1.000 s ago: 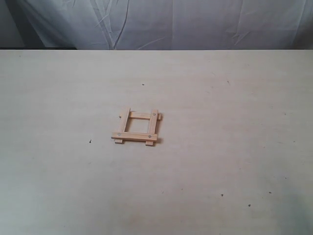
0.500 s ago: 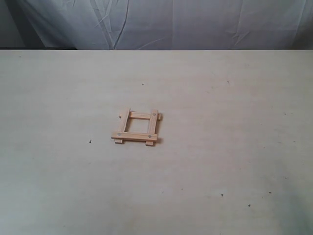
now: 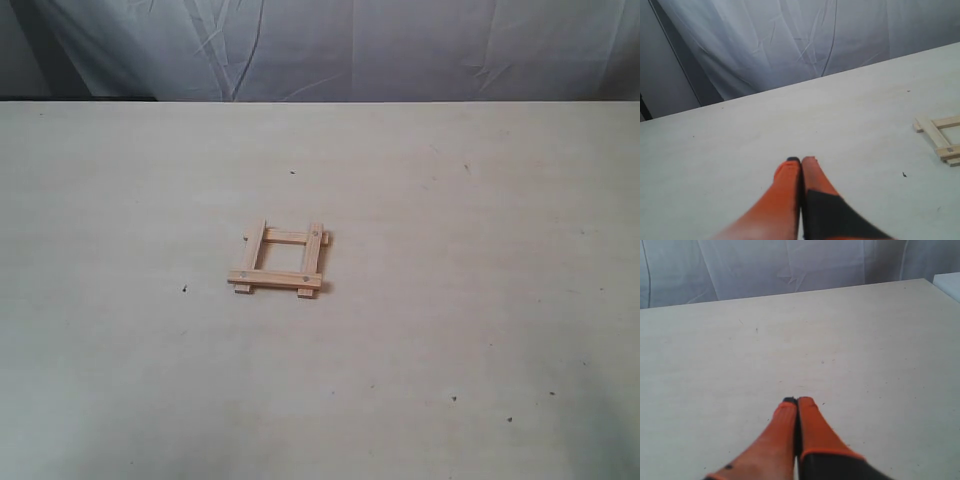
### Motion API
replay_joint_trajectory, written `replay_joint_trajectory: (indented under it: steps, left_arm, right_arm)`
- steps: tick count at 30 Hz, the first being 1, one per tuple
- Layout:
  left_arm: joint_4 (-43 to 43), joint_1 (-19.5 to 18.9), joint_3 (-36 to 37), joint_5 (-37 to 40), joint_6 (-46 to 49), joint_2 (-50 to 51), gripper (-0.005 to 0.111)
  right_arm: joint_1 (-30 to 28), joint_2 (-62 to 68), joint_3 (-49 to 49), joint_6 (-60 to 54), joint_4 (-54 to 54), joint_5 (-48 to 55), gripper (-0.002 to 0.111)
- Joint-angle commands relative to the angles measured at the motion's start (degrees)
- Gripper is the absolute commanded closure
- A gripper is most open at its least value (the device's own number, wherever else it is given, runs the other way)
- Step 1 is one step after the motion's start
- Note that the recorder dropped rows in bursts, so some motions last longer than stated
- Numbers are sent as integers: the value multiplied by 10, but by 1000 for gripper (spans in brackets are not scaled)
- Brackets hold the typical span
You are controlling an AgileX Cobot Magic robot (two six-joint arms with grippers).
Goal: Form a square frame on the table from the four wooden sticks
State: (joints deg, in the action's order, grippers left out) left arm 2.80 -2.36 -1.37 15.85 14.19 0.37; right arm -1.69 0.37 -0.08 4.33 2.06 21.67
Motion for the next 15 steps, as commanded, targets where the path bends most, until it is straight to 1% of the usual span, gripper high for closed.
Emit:
replay_joint_trajectory:
  steps: [1,7,11,15]
  left_arm:
    - [-9,1,14,-19,-2,-4,107]
    - [-9,1,14,-20,-13,-4,107]
    - [-17,1,14,-20,-82,-4,107]
    - [-20,1,14,-20,-126,-4,107]
  right_arm:
    - [-3,-4,1,-3,0,-9,109]
    - [-3,-4,1,-3,0,-9,109]
    - [-3,-4,1,-3,0,-9,109]
    - [-3,-4,1,-3,0,-9,109]
